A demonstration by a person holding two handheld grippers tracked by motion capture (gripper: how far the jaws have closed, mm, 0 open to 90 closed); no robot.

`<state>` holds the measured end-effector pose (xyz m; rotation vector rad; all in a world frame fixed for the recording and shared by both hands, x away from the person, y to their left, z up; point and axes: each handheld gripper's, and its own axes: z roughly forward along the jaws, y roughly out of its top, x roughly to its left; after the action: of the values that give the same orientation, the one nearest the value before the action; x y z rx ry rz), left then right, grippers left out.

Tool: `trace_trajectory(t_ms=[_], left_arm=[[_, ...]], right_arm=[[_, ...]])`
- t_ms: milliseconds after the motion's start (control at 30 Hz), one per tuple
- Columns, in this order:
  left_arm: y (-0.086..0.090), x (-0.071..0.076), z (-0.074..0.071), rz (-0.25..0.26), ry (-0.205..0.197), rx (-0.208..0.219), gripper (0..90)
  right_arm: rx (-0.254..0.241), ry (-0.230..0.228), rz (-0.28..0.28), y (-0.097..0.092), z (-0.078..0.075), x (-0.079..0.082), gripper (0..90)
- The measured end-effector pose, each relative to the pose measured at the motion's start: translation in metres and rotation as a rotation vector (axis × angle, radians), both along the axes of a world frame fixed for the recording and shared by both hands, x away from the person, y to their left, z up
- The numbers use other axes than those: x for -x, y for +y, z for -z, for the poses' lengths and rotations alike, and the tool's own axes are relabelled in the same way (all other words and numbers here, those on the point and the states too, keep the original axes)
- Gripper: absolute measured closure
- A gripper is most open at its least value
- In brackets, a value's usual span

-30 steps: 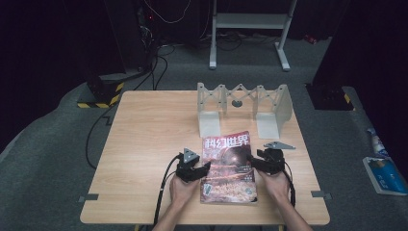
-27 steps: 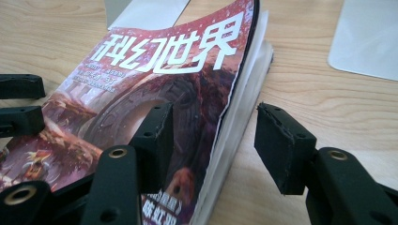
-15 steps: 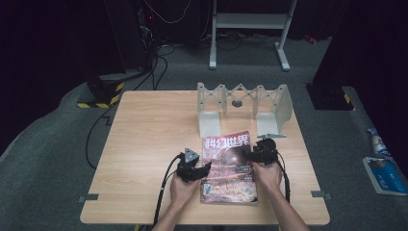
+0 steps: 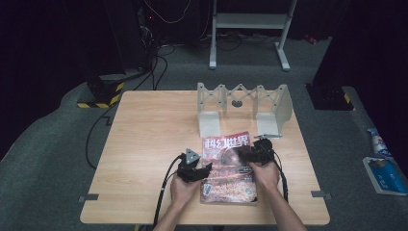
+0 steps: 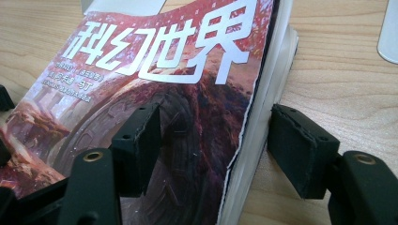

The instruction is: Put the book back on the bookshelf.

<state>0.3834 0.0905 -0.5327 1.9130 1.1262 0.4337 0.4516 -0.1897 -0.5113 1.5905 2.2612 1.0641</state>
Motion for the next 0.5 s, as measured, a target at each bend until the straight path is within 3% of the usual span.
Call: trace_trajectory(t_ms=[167, 267, 367, 500], left_arm=[[-0.0022, 0.001, 0.0005, 0.02, -0.007, 0.006, 43.2], [-0.0051, 0.0028, 0.0002, 0.032, -0.035, -0.021, 45.6], [-0.0053, 0.0029, 0.0003, 0.029, -0.034, -0.02, 45.7], [-0.0056, 0.003, 0.0002, 0.026, -0.033, -0.019, 45.6]], right_arm=[[-0.023, 0.014, -0.001, -0.0038, -0.0003, -0.0007, 38.7], [-0.035, 0.021, 0.0, -0.0058, -0.0005, -0.0007, 40.2], [-0.032, 0.021, 0.001, -0.0059, -0.0011, -0.0002, 41.6], [-0.026, 0.005, -0.012, -0.0081, -0.0049, 0.0022, 49.5]])
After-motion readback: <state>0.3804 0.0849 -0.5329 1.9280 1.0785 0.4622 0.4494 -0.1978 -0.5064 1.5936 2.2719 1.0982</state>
